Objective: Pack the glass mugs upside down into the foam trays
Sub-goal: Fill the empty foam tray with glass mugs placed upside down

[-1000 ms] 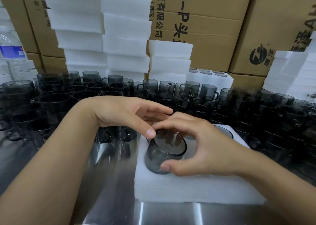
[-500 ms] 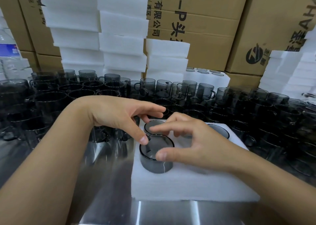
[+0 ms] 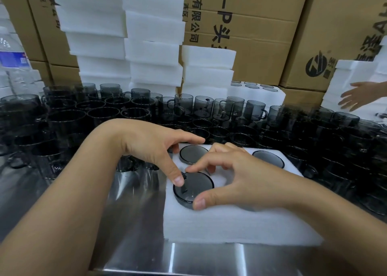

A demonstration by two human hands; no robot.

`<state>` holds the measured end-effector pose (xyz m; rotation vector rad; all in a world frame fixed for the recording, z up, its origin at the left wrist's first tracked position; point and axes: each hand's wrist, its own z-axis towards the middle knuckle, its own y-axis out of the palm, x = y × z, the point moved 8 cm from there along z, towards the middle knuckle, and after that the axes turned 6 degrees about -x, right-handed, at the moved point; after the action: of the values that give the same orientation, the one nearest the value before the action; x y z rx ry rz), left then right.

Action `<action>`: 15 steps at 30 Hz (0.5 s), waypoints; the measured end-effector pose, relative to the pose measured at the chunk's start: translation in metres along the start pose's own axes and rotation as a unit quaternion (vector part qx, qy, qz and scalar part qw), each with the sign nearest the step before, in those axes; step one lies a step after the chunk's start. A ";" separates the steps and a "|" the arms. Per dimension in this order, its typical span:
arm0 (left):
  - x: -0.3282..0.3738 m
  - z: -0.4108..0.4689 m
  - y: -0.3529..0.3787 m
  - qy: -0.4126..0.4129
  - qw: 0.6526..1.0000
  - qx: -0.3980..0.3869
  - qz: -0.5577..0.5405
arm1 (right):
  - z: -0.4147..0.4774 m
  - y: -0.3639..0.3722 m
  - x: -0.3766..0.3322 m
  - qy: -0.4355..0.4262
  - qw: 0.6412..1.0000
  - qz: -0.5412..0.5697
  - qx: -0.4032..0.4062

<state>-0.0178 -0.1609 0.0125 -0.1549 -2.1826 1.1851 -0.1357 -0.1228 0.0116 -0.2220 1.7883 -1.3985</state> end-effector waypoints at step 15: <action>0.004 0.001 0.005 -0.014 1.000 -0.018 0.010 | -0.004 -0.007 0.002 -0.028 0.998 0.057 0.030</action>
<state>-0.0221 -0.1568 0.0101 -0.1767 -2.2315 1.1658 -0.1422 -0.1240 0.0168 -0.1243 1.6847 -1.3486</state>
